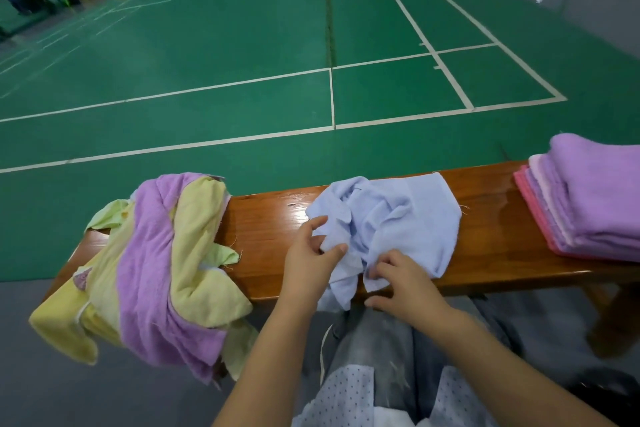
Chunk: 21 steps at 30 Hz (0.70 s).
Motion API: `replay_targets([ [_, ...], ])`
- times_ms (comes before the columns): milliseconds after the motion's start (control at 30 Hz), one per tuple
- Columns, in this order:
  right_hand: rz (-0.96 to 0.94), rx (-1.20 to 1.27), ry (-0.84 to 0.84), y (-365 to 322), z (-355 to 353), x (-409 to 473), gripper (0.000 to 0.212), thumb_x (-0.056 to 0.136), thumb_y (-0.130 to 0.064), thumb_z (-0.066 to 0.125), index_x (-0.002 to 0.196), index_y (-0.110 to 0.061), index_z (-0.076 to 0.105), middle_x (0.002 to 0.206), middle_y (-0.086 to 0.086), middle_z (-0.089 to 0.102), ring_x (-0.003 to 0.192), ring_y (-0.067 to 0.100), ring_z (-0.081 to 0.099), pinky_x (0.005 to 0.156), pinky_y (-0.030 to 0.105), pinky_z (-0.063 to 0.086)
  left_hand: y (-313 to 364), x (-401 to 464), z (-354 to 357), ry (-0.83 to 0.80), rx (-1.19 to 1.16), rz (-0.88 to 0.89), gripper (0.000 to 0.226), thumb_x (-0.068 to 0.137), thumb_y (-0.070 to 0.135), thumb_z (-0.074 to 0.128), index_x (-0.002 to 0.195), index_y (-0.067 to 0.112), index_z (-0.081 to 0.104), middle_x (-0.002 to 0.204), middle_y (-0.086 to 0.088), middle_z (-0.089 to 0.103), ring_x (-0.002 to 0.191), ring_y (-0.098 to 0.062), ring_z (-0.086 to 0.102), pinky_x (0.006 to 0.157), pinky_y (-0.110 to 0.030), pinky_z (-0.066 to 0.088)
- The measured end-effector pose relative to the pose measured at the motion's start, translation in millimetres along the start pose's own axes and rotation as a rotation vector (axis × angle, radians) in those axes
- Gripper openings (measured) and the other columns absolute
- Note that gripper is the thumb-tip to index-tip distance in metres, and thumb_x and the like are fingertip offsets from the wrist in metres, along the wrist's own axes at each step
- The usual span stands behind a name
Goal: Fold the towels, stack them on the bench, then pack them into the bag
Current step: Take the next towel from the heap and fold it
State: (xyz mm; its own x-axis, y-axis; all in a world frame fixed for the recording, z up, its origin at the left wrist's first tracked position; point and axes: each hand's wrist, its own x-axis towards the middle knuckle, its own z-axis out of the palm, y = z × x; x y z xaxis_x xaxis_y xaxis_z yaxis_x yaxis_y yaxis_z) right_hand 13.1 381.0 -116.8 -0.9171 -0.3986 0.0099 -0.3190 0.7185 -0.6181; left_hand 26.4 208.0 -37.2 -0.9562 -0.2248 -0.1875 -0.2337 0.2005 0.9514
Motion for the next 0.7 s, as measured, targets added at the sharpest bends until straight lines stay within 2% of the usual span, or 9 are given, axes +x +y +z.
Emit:
replay_targets([
  [33,-0.015,-0.043,0.023,1.0,5.0,1.0,0.028,0.073,-0.026,0.077,0.098,-0.020,0.066,0.101,-0.003,0.052,0.092,0.013,0.050,0.083,0.027,0.046,-0.2,0.5,-1.2,0.017,-0.018,-0.011,0.048,0.084,0.018,0.073,0.122,0.034,0.049,0.107,0.004,0.063,0.098,-0.009,0.061,0.077,-0.022,0.053],
  [100,-0.039,-0.069,0.086,1.2,9.3,2.7,0.024,0.070,-0.015,0.077,0.092,-0.019,0.068,0.095,0.000,0.055,0.085,0.018,0.055,0.074,0.034,0.051,0.2,0.8,-4.2,0.033,-0.059,-0.039,0.051,0.081,0.020,0.075,0.122,0.033,0.047,0.111,0.002,0.063,0.103,-0.012,0.061,0.086,-0.030,0.054],
  [167,-0.087,-0.103,0.131,2.5,12.3,2.3,0.023,0.065,-0.006,0.078,0.084,-0.017,0.068,0.087,0.002,0.058,0.075,0.020,0.058,0.061,0.033,0.051,2.6,-1.2,-7.1,0.028,-0.085,-0.064,0.049,0.081,0.020,0.076,0.121,0.030,0.050,0.109,0.004,0.064,0.101,-0.010,0.062,0.088,-0.031,0.054],
  [233,-0.118,-0.096,0.164,3.8,14.1,-0.4,0.017,0.068,-0.002,0.075,0.078,-0.013,0.067,0.083,0.003,0.060,0.071,0.023,0.059,0.059,0.031,0.049,3.7,-3.2,-9.1,0.004,-0.136,-0.108,0.039,0.081,0.018,0.076,0.115,0.024,0.057,0.104,0.002,0.066,0.097,-0.012,0.064,0.084,-0.029,0.056],
  [333,0.092,0.179,0.239,-2.7,6.6,-6.6,0.006,0.087,-0.012,0.064,0.082,-0.012,0.063,0.086,0.002,0.060,0.080,0.018,0.058,0.072,0.027,0.047,2.3,-5.2,-12.3,-0.076,-0.248,-0.156,0.020,0.081,0.016,0.075,0.099,0.013,0.067,0.096,-0.007,0.070,0.097,-0.025,0.066,0.085,-0.037,0.055],
  [433,0.293,0.434,0.426,-12.9,-13.6,-6.7,0.013,0.090,-0.021,0.062,0.084,-0.010,0.063,0.086,0.002,0.060,0.080,0.014,0.058,0.071,0.024,0.048,4.1,-6.5,-11.2,-0.128,-0.252,-0.134,0.013,0.082,0.016,0.074,0.091,0.011,0.067,0.088,-0.009,0.067,0.089,-0.025,0.064,0.084,-0.039,0.054],
  [533,0.312,0.472,0.523,-29.7,-38.9,-8.7,0.012,0.089,-0.026,0.064,0.085,-0.015,0.066,0.087,-0.003,0.063,0.081,0.010,0.059,0.071,0.023,0.050,12.3,-8.3,-1.1,-0.132,-0.226,-0.068,0.009,0.084,0.011,0.072,0.089,0.011,0.064,0.076,-0.002,0.063,0.076,-0.014,0.061,0.071,-0.027,0.053],
  [600,0.304,0.496,0.476,-43.1,-51.3,-10.7,0.009,0.089,-0.029,0.064,0.083,-0.022,0.065,0.081,-0.010,0.064,0.079,0.010,0.060,0.069,0.020,0.052,19.7,-10.8,8.3,-0.127,-0.199,-0.039,0.009,0.084,0.009,0.070,0.086,0.013,0.063,0.067,0.003,0.062,0.067,-0.009,0.061,0.065,-0.023,0.053],
  [700,0.290,0.509,0.428,-57.9,-54.9,-13.6,0.003,0.088,-0.032,0.064,0.085,-0.031,0.064,0.077,-0.020,0.062,0.078,0.006,0.062,0.064,0.013,0.050,25.8,-14.8,23.6,-0.115,-0.138,0.019,0.012,0.084,0.010,0.071,0.082,0.018,0.062,0.068,0.003,0.061,0.069,-0.011,0.060,0.070,-0.029,0.057],
])
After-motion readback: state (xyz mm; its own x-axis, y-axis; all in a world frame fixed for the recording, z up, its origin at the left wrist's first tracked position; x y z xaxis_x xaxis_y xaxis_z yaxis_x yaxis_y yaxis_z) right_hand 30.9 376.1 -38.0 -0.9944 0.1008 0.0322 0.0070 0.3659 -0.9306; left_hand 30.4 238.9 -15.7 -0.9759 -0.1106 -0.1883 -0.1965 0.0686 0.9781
